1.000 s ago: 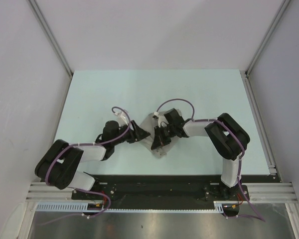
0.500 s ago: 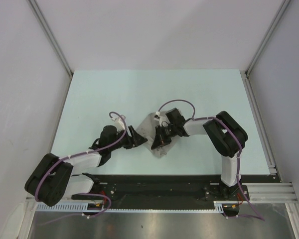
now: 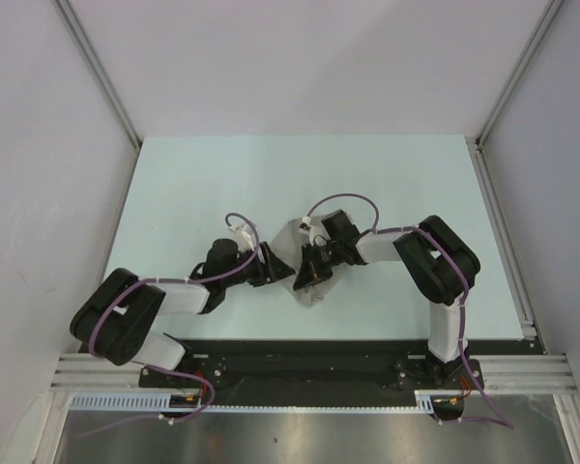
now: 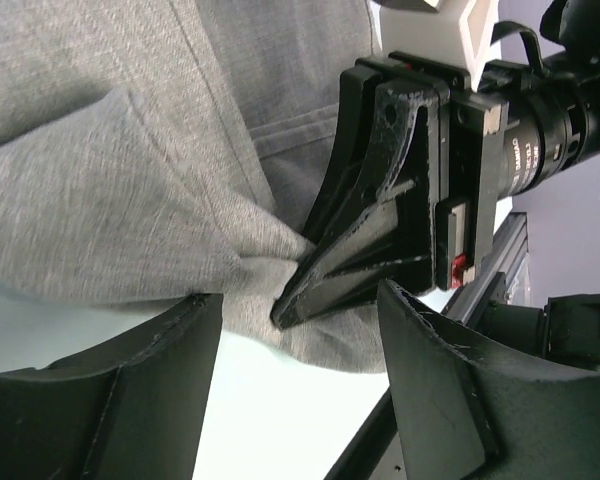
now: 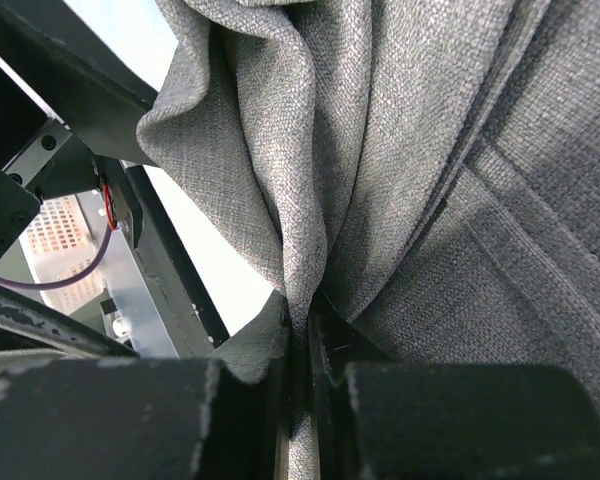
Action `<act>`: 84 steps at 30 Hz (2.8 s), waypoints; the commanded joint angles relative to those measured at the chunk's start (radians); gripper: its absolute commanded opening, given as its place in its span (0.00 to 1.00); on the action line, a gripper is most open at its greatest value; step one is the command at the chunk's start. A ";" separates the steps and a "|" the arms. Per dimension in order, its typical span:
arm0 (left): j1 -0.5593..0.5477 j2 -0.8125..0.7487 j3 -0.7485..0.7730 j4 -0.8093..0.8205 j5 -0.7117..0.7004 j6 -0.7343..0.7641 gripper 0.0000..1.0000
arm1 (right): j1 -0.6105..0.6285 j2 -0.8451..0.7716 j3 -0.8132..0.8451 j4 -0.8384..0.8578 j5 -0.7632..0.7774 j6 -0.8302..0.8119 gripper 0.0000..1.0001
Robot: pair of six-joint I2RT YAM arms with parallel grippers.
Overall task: Fold the napkin, place the utensils inside, and roll it up
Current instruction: Roll the napkin with the utensil
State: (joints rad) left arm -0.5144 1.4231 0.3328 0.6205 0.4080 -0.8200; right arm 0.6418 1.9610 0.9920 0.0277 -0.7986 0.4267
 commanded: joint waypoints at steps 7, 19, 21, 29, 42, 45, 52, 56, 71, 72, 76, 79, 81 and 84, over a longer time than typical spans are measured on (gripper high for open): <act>-0.007 0.117 0.081 0.146 0.031 -0.001 0.68 | -0.001 0.047 0.000 -0.014 0.114 -0.023 0.00; -0.007 0.229 0.014 0.228 -0.037 -0.024 0.67 | 0.005 -0.125 -0.047 -0.078 0.188 -0.039 0.51; -0.006 0.237 0.012 0.229 -0.046 -0.028 0.67 | 0.009 -0.163 -0.058 -0.100 0.205 -0.060 0.62; -0.007 0.272 0.006 0.235 -0.057 -0.033 0.67 | 0.050 -0.346 -0.139 -0.157 0.315 -0.114 0.77; -0.007 0.254 -0.008 0.275 -0.061 -0.057 0.67 | 0.174 -0.329 -0.133 -0.103 0.363 -0.092 0.81; -0.007 0.246 0.006 0.251 -0.070 -0.050 0.68 | 0.203 -0.323 -0.119 -0.097 0.395 -0.085 0.81; -0.003 0.261 0.015 0.271 -0.066 -0.076 0.66 | 0.265 -0.320 -0.078 -0.121 0.466 -0.100 0.81; 0.001 0.220 0.012 0.294 -0.040 -0.110 0.66 | 0.271 -0.329 -0.090 -0.124 0.493 -0.095 0.82; 0.004 0.292 0.045 0.268 -0.093 -0.076 0.66 | 0.288 -0.459 -0.147 -0.144 0.579 -0.052 0.97; 0.004 0.292 0.046 0.254 -0.101 -0.070 0.66 | 0.294 -0.471 -0.151 -0.155 0.585 -0.045 0.97; 0.007 0.298 0.043 0.246 -0.109 -0.067 0.66 | 0.311 -0.550 -0.170 -0.204 0.615 -0.020 0.98; 0.007 0.307 0.043 0.246 -0.112 -0.068 0.66 | 0.318 -0.597 -0.191 -0.225 0.625 0.006 0.98; 0.008 0.310 0.043 0.246 -0.112 -0.068 0.66 | 0.329 -0.616 -0.200 -0.233 0.634 0.020 0.98; 0.008 0.310 0.041 0.240 -0.112 -0.065 0.66 | 0.352 -0.648 -0.211 -0.253 0.657 0.046 0.98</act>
State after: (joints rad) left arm -0.5205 1.6981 0.3737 0.9279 0.3687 -0.9180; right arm 0.9665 1.3617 0.7971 -0.1848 -0.1852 0.4252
